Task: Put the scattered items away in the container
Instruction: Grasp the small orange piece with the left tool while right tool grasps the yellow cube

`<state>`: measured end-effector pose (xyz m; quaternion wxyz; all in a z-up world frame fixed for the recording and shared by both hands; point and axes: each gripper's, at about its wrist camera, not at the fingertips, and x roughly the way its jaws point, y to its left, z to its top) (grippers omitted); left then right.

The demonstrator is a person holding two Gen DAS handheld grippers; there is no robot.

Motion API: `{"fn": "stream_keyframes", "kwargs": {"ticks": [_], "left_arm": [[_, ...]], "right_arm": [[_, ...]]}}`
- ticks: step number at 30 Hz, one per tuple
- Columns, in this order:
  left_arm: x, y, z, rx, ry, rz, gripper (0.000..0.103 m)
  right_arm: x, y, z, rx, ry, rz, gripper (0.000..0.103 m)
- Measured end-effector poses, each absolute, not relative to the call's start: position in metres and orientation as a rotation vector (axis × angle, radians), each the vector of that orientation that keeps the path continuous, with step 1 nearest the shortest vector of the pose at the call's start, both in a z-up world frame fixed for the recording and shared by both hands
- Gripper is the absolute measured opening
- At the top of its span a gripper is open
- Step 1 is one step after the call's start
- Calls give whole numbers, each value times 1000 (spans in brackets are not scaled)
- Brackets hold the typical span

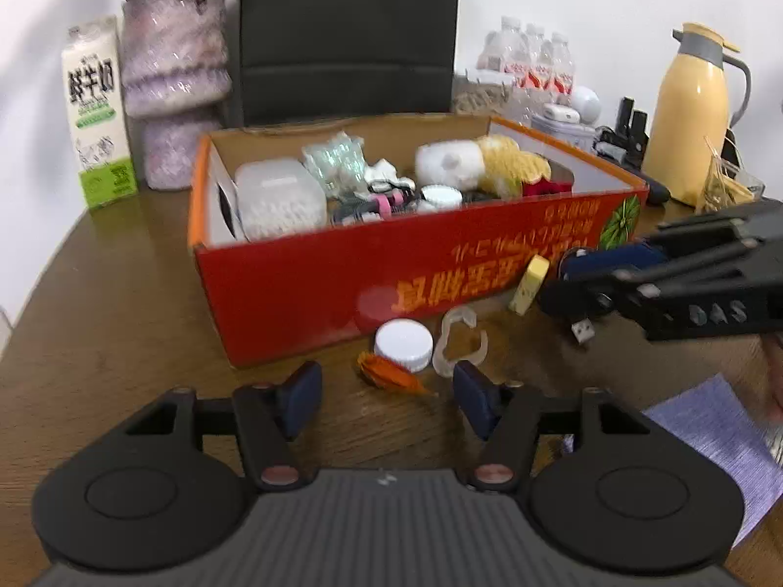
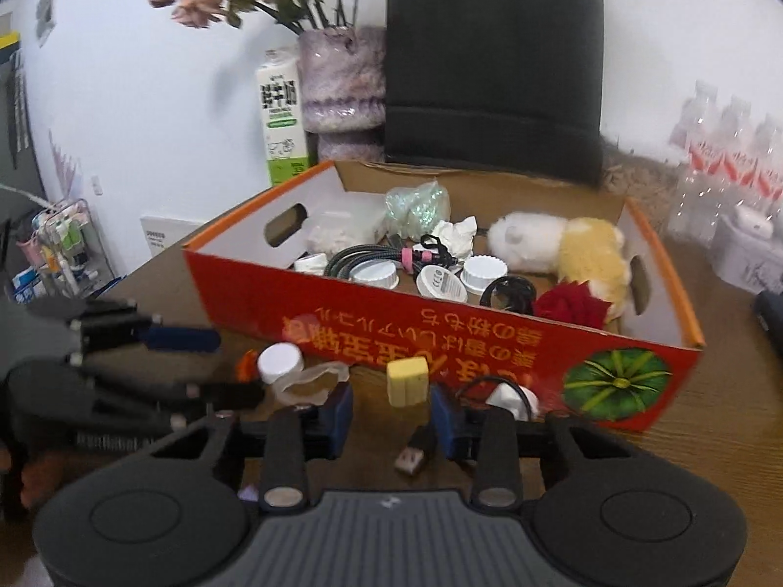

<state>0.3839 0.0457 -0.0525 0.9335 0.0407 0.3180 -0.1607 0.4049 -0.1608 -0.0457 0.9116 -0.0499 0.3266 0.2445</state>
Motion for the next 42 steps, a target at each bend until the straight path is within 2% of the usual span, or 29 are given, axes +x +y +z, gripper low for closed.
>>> {"fn": "stream_keyframes", "kwargs": {"ticks": [2, 3, 4, 5, 6, 7, 12, 17, 30, 35, 40, 41, 42], "left_arm": [[384, 50, -52, 58, 646, -363, 37], [384, 51, -52, 42, 648, -367, 35], [384, 53, -52, 29, 650, -363, 32], [384, 53, -52, 24, 651, -356, 22], [383, 53, -52, 21, 652, -340, 17], [382, 54, -52, 15, 653, -333, 14], [379, 53, -51, 6, 654, -313, 11], [378, 51, -51, 14, 652, -283, 10], [372, 45, -53, 42, 643, -235, 10], [371, 48, -52, 26, 650, -218, 10], [369, 49, -51, 20, 658, -207, 10], [369, 48, -51, 21, 657, -204, 10], [368, 48, -50, 23, 657, -202, 10]], "right_arm": [[412, -157, -53, -80, 674, 506, 28], [415, -155, -57, -67, 671, 499, 28], [415, -154, -59, -60, 657, 490, 23], [416, -152, -60, -63, 655, 486, 19], [416, -151, -62, -67, 657, 482, 13], [415, -153, -64, -66, 655, 481, 12], [412, -159, -72, -30, 672, 477, 11], [408, -151, -70, -58, 657, 480, 25], [422, -140, -66, 25, 709, 337, 26], [417, -138, -63, -22, 671, 269, 36], [433, -135, -71, -4, 690, 255, 35], [434, -135, -75, 7, 694, 261, 32], [433, -135, -76, 12, 675, 270, 21]]}}
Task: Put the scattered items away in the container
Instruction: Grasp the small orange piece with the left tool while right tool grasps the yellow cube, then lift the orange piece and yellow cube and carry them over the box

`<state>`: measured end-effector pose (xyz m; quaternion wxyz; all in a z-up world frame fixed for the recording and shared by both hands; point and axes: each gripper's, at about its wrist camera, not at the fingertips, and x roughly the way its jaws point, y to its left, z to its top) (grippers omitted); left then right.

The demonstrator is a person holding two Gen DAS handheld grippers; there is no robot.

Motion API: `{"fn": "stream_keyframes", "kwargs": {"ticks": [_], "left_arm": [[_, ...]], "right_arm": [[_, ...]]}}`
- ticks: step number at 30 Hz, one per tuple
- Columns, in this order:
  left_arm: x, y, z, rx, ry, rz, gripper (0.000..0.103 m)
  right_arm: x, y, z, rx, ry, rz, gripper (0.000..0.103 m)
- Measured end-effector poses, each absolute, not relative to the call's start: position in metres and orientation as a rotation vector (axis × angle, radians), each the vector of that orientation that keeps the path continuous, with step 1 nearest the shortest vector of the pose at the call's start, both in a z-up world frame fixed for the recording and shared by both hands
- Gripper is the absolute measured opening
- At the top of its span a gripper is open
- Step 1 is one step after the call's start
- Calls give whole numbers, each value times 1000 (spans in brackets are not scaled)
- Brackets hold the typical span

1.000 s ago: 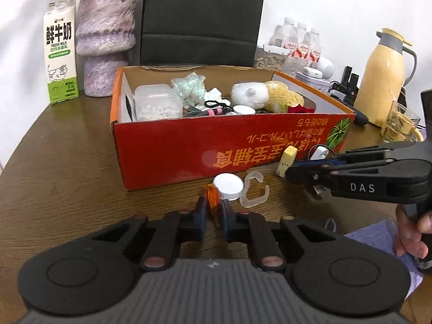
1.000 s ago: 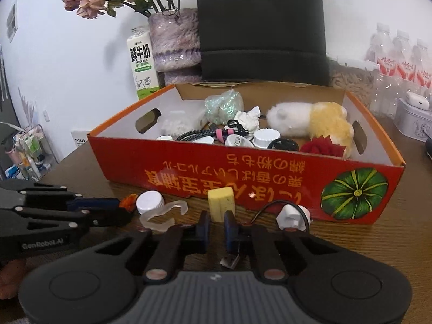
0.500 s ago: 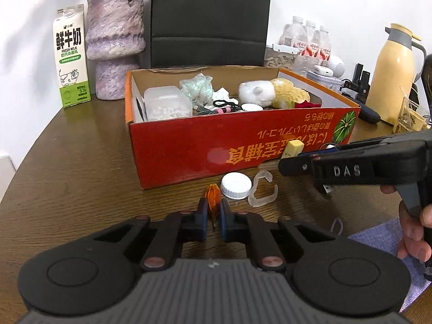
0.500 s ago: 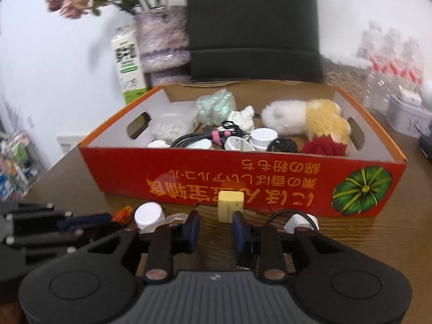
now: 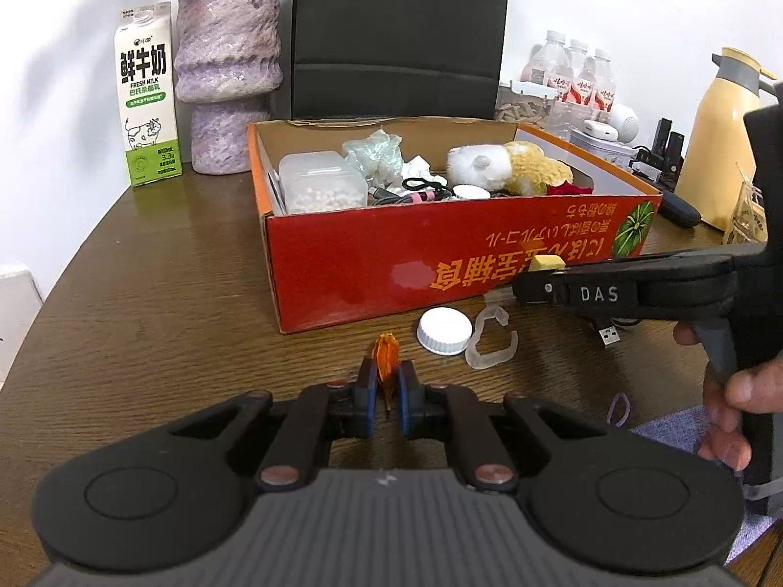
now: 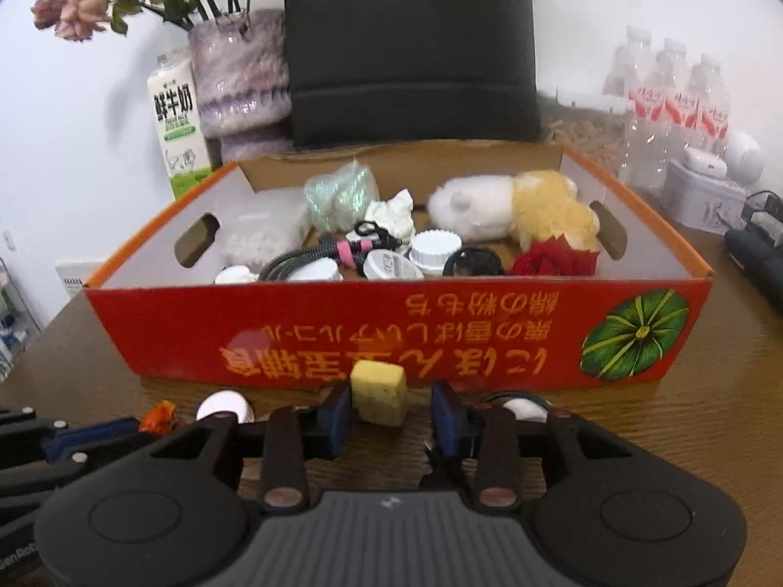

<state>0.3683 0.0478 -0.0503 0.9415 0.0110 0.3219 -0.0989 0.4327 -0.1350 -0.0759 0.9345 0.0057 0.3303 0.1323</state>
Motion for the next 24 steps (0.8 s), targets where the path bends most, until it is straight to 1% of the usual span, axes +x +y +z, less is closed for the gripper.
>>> {"fn": "stream_keyframes", "kwargs": {"ticks": [5, 9, 13, 18, 24], "left_arm": [[359, 40, -42, 40, 621, -178, 9], [338, 40, -23, 5, 557, -135, 9], [304, 35, -1, -14, 486, -110, 9], [261, 33, 31, -61, 414, -108, 9], [202, 29, 36, -159, 419, -80, 9]], "right_arm": [[422, -140, -70, 41, 638, 326, 21], [386, -153, -39, 40, 531, 330, 21], [346, -188, -11, 27, 461, 308, 21], [320, -246, 16, 73, 458, 240, 21], [259, -271, 12, 44, 473, 292, 21]]}}
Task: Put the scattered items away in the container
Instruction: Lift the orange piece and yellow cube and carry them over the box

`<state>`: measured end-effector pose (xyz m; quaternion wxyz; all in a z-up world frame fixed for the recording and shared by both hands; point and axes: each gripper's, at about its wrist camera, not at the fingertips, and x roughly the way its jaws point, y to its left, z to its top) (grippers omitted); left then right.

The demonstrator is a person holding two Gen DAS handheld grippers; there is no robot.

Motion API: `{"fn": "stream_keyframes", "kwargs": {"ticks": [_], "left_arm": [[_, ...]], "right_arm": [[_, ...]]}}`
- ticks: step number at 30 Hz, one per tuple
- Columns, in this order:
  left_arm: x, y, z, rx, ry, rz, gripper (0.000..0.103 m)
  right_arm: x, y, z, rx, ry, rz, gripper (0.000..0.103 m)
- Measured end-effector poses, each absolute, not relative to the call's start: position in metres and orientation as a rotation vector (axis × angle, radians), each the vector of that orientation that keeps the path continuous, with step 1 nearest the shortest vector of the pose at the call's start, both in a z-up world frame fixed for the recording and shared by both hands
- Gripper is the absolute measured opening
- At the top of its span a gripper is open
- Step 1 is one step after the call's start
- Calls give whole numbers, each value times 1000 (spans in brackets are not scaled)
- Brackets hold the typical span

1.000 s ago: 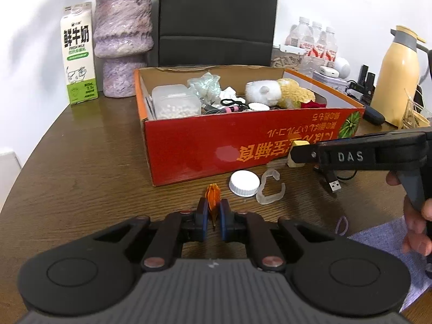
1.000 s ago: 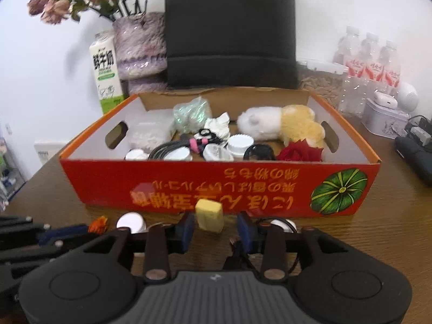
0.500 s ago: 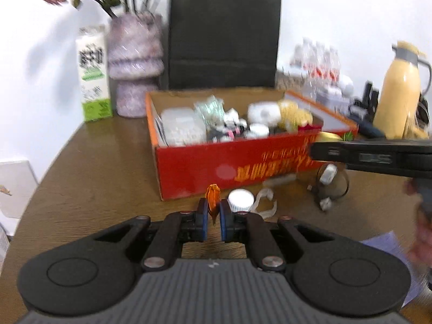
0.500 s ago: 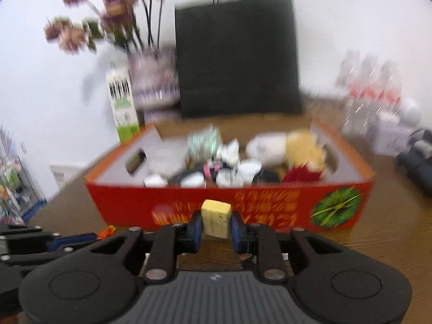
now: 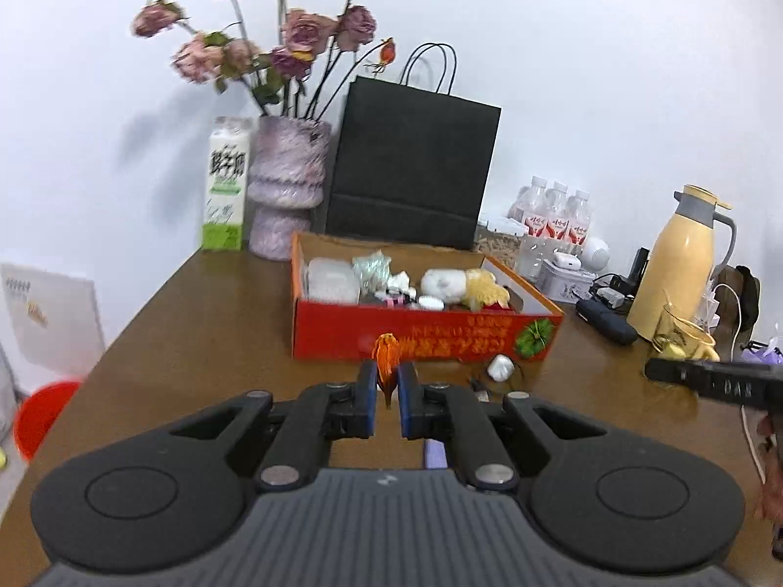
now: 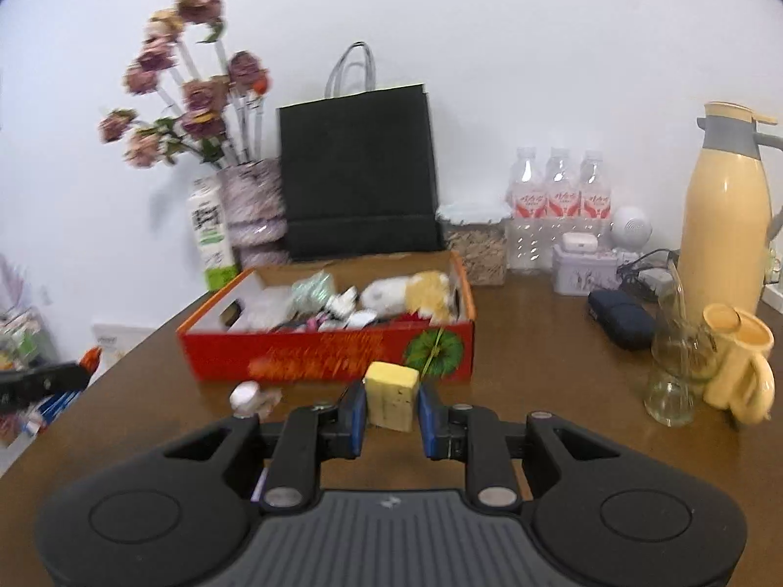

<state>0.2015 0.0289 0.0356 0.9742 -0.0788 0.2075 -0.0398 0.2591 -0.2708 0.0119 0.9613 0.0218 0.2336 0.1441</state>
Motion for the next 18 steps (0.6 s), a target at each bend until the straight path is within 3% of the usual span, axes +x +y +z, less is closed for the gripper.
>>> {"fn": "stream_keyframes", "kwargs": {"ticks": [11, 18], "left_arm": [[99, -6, 24, -126, 472, -38, 9], [76, -36, 12, -127, 502, -69, 10]], "right_arm": [[142, -288, -11, 70, 505, 349, 21], [88, -295, -33, 105, 540, 364, 21]]}}
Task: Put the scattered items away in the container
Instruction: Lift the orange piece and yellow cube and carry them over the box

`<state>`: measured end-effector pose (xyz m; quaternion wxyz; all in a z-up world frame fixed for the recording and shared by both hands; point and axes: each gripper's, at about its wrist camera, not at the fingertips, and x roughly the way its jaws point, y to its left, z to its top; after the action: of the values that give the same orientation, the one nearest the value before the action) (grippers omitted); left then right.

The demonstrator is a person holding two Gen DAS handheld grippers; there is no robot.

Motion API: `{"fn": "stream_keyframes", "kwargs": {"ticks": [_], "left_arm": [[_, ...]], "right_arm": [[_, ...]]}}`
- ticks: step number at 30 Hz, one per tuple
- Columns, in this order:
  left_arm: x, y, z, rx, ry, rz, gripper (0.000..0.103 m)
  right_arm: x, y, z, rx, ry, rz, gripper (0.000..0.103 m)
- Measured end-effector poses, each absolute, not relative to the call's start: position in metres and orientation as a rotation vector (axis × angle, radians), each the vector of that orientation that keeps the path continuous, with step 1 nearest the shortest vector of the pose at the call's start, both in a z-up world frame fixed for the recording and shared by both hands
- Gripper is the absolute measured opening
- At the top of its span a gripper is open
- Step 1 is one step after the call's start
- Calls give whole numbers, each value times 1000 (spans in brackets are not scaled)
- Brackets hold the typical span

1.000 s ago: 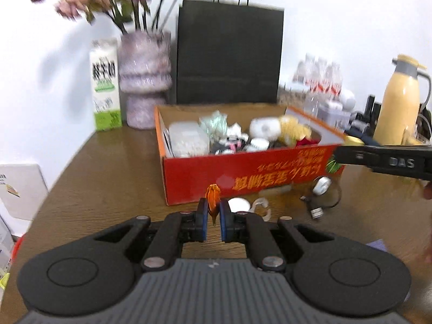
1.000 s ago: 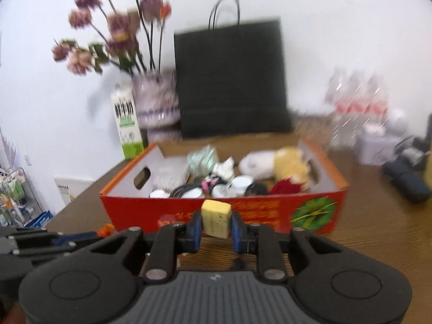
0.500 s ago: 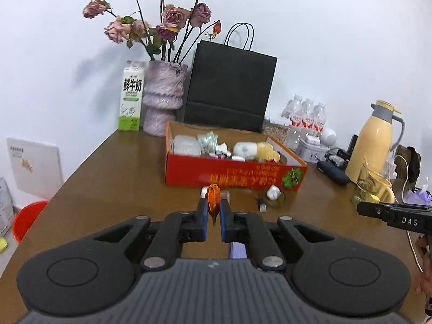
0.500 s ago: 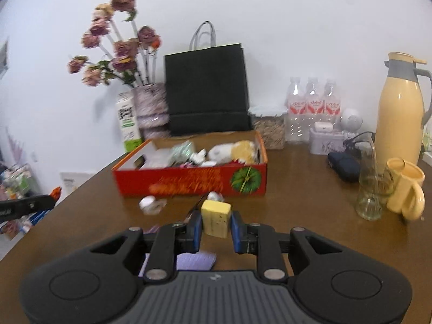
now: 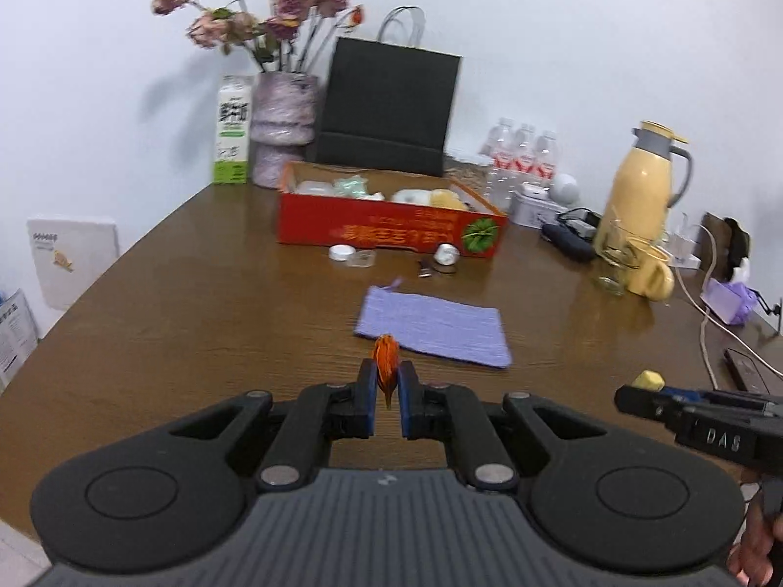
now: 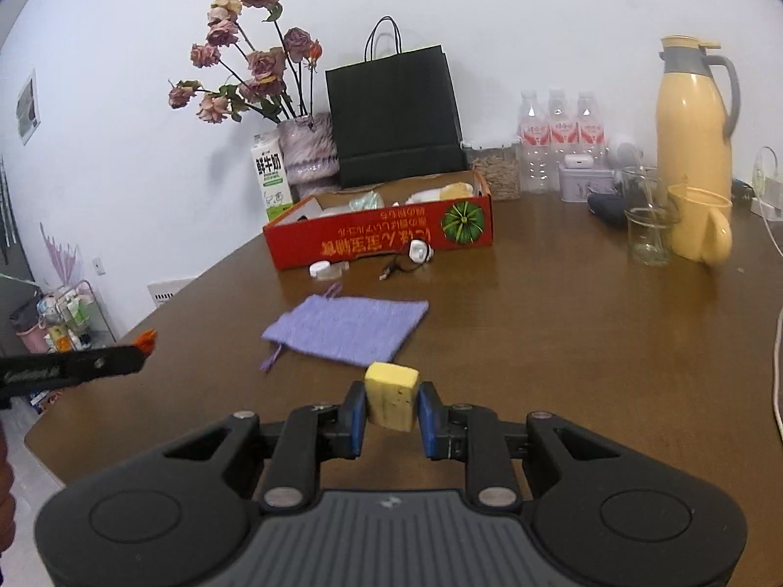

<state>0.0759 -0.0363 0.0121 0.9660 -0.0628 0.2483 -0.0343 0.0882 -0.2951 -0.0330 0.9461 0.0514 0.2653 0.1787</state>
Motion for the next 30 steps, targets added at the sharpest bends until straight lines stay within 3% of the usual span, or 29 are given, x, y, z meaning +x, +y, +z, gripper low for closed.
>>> {"fn": "stream_keyframes", "kwargs": {"ticks": [6, 16, 24, 30], "left_arm": [[73, -51, 9, -84, 493, -82, 10], [121, -38, 6, -108, 549, -74, 10], [244, -13, 65, -129, 504, -200, 10], [370, -6, 82, -167, 658, -244, 10]], "right_arm": [[70, -295, -30, 73, 500, 360, 21], [120, -302, -37, 115, 562, 387, 21], [243, -315, 45, 56, 438, 420, 21], [396, -308, 100, 64, 616, 453, 21]]}}
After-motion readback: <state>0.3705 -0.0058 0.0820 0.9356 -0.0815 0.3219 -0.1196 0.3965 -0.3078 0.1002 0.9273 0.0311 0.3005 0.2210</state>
